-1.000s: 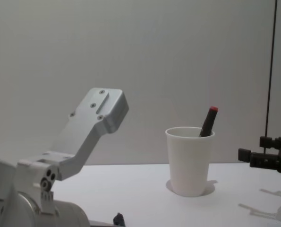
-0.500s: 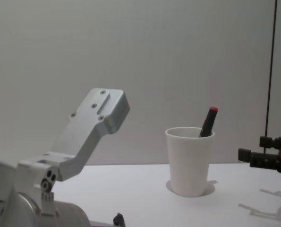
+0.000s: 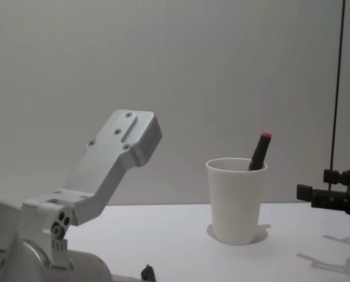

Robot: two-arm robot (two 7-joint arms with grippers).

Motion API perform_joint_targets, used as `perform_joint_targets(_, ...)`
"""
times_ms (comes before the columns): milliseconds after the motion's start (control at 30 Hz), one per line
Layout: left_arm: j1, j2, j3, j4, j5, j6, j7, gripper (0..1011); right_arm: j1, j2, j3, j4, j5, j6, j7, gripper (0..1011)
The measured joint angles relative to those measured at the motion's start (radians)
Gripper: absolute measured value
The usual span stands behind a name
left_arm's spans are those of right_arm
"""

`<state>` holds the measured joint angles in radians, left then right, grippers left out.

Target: Place the pen into the pen holder.

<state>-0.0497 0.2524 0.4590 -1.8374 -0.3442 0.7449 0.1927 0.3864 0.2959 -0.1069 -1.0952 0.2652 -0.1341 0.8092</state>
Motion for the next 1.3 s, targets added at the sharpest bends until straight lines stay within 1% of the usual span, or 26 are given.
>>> perform_joint_targets(1300,0.001,0.000,0.000,0.002,0.000,0.001,0.000,470,0.000,0.000,0.000,0.000,0.000,0.000,0.000,1002)
